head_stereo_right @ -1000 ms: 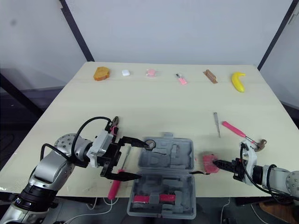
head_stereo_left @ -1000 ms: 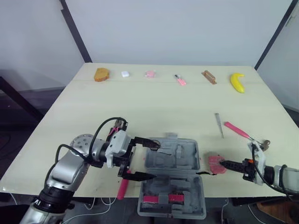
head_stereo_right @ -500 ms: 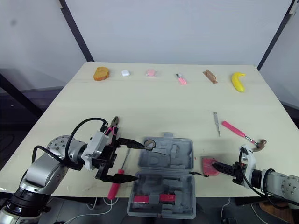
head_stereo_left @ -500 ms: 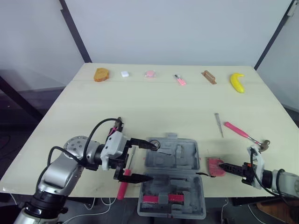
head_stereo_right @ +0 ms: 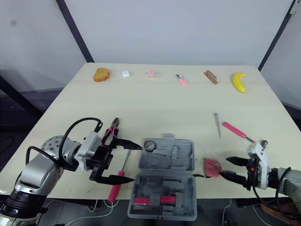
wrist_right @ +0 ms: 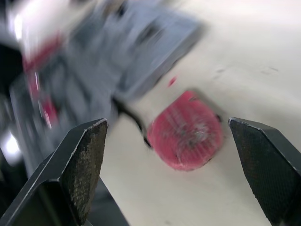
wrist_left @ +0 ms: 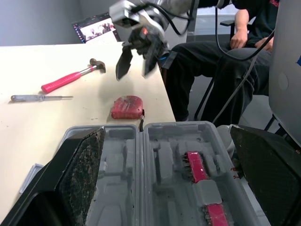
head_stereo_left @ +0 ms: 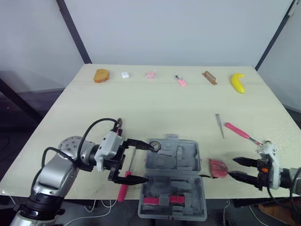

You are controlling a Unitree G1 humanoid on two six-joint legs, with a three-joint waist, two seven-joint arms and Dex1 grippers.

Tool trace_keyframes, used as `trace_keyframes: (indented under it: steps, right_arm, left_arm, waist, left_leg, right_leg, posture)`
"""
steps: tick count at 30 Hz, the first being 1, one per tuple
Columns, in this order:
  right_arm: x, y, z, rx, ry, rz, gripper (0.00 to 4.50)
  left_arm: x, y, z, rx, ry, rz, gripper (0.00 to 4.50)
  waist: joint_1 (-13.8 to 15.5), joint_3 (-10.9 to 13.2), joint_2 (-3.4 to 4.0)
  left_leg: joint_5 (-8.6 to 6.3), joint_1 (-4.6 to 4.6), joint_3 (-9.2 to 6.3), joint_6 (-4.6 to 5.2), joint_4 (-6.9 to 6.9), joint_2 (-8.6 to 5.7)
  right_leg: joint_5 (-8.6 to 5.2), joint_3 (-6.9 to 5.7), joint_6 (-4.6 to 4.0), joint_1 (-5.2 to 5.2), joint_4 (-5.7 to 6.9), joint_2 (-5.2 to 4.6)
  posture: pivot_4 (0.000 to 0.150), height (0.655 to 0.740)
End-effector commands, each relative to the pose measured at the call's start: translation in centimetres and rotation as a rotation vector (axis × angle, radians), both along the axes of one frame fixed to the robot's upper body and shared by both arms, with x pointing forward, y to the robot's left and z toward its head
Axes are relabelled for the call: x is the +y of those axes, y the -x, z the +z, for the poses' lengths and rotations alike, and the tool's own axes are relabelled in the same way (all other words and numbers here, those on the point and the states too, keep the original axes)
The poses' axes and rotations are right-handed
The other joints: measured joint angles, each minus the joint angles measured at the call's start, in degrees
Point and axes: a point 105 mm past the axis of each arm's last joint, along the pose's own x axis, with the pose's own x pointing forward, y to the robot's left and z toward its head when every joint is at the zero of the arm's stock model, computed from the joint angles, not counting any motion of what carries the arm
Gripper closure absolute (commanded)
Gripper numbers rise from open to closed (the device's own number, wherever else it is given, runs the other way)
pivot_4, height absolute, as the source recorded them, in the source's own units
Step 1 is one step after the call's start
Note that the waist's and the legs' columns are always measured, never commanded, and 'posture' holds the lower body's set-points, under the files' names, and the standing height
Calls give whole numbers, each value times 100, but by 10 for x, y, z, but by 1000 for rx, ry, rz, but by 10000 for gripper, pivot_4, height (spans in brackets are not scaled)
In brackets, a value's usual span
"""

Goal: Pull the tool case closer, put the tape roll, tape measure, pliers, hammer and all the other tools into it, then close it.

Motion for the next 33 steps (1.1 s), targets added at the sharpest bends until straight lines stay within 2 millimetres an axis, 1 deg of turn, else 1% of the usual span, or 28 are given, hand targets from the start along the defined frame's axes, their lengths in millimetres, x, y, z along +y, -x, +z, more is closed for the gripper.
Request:
trace_keyframes:
  steps: [1,4,8,14,21,25,26,27,30,33]
  right_arm:
    - [6,-7,1,-151,82,169,1942]
    - [7,-16,-4,-209,137,230,1942]
    - [3,-24,-17,-196,213,282,1942]
    - [8,-36,-21,-251,231,300,1942]
    - [11,-37,-27,-258,255,328,1942]
    - [15,-38,-30,-246,254,305,1942]
    - [16,-39,-29,-249,247,294,5537]
    - [16,-39,-29,-252,243,287,7322]
    - [16,-37,-28,-249,250,288,15889]
    - [14,-35,-24,-251,256,283,15913]
  left_arm:
    - [3,2,11,-41,13,-7,0]
    - [4,4,13,-43,15,-4,0]
    - [4,4,13,-47,10,8,0]
    - [3,5,13,-51,9,18,0]
    - [3,4,12,-51,10,28,0]
    - [2,3,10,-52,11,27,0]
    - [2,3,10,-52,11,27,0]
    - [1,3,10,-52,10,26,0]
    - [1,3,8,-52,10,25,0]
    - [2,3,7,-51,9,27,0]
  waist:
    - [0,1,0]
    - [-9,1,1]
    - [26,2,2]
    - [10,3,4]
    - [8,3,5]
    - [9,3,5]
    - [8,3,5]
    - [9,3,5]
    - [9,3,5]
    - [9,3,5]
  left_leg:
    - [0,0,1,0,0,0]
    - [0,2,0,0,1,0]
    - [0,2,1,-1,1,-1]
    - [1,3,0,-1,1,-2]
    - [1,5,-2,-1,1,-1]
    - [1,6,-2,-1,1,-1]
    - [1,7,-2,-1,1,-1]
    - [1,7,-2,-1,1,-1]
    - [1,7,-2,-1,1,-1]
    - [1,7,-2,-1,1,-1]
  right_leg:
    - [0,1,0,0,1,0]
    - [1,4,-1,0,4,1]
    - [1,0,-3,1,3,-2]
    - [1,2,-3,0,6,-4]
    - [1,4,-4,1,7,-4]
    - [2,6,-4,0,7,-4]
    - [2,6,-4,0,8,-4]
    - [2,6,-4,0,8,-4]
    - [2,6,-4,1,8,-4]
    - [2,7,-4,0,8,-4]
  posture:
    - [1500,7400]
    - [1500,7400]
    - [1500,7400]
    - [1500,7400]
    - [1500,7400]
    - [1500,7400]
    - [1500,7400]
    - [1500,7400]
    - [1500,7400]
    - [1500,7400]
